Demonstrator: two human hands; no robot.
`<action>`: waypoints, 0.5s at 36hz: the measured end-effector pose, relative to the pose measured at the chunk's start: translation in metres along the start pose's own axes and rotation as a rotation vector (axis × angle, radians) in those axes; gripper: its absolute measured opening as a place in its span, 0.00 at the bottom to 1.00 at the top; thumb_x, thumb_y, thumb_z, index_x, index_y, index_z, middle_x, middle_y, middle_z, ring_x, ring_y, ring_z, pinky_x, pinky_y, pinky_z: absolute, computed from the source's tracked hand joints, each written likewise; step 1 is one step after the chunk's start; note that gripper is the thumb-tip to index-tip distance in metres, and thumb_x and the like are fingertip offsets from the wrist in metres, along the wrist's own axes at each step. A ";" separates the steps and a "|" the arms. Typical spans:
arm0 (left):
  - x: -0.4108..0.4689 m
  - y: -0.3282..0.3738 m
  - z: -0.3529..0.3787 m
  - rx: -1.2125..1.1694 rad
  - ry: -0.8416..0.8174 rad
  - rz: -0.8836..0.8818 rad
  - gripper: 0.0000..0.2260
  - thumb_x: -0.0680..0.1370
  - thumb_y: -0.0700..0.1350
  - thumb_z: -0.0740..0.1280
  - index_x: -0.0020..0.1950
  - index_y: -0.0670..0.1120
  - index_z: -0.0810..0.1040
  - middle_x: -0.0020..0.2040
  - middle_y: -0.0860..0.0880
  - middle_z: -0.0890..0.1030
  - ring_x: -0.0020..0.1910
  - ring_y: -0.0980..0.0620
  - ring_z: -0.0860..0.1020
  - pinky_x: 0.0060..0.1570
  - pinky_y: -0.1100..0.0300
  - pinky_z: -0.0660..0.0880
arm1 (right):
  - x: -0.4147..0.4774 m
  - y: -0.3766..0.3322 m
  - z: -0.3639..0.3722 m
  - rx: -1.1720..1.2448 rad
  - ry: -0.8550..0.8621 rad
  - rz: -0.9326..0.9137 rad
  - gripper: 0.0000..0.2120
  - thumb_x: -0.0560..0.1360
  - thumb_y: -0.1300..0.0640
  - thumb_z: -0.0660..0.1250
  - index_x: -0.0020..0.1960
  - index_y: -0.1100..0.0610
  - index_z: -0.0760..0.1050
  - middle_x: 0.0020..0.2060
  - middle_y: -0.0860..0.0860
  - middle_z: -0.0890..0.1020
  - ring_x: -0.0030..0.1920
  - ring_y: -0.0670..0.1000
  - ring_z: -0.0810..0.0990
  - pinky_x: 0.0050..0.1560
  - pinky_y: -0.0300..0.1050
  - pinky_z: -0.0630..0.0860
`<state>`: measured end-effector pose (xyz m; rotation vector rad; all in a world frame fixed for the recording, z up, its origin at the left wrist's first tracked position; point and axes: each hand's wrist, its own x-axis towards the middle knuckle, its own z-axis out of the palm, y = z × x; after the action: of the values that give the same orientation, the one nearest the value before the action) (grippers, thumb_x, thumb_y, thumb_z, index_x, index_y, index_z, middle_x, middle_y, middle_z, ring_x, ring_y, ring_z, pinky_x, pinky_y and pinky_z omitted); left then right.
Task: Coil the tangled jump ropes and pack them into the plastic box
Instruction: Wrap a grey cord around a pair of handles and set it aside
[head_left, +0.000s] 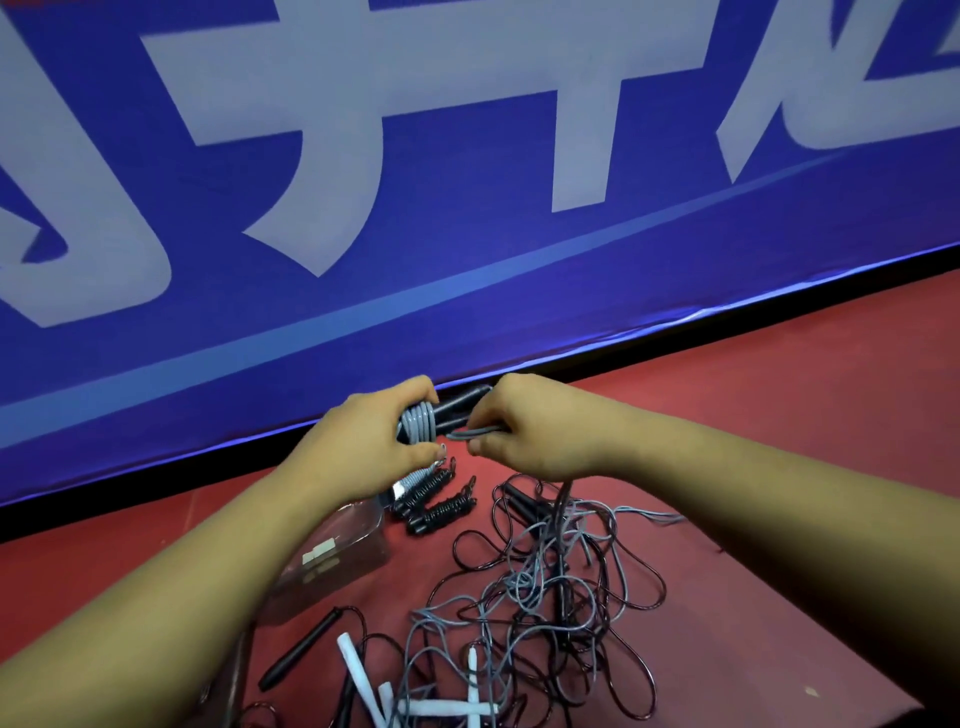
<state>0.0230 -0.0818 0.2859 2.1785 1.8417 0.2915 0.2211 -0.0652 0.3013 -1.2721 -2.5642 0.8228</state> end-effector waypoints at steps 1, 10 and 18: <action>-0.001 0.002 0.001 0.037 -0.009 0.015 0.16 0.74 0.58 0.72 0.56 0.60 0.69 0.32 0.52 0.72 0.36 0.49 0.73 0.36 0.56 0.68 | 0.000 -0.001 -0.001 -0.032 0.017 -0.018 0.14 0.78 0.56 0.65 0.35 0.57 0.74 0.27 0.51 0.72 0.29 0.51 0.69 0.34 0.48 0.69; -0.007 0.018 0.001 0.080 -0.162 0.183 0.19 0.74 0.58 0.70 0.63 0.68 0.70 0.34 0.55 0.74 0.33 0.56 0.72 0.36 0.58 0.69 | -0.001 0.004 -0.006 -0.106 0.136 -0.089 0.04 0.74 0.56 0.69 0.47 0.53 0.83 0.39 0.48 0.85 0.42 0.49 0.82 0.44 0.51 0.79; -0.011 0.024 0.006 -0.089 -0.117 0.152 0.13 0.68 0.69 0.70 0.48 0.66 0.76 0.28 0.56 0.75 0.27 0.59 0.70 0.31 0.59 0.65 | -0.002 0.001 -0.007 0.025 0.163 -0.129 0.04 0.74 0.57 0.71 0.47 0.53 0.84 0.40 0.48 0.86 0.43 0.47 0.83 0.46 0.51 0.79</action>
<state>0.0452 -0.0966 0.2879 2.2280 1.5749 0.2650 0.2258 -0.0638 0.3073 -1.1046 -2.4684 0.6934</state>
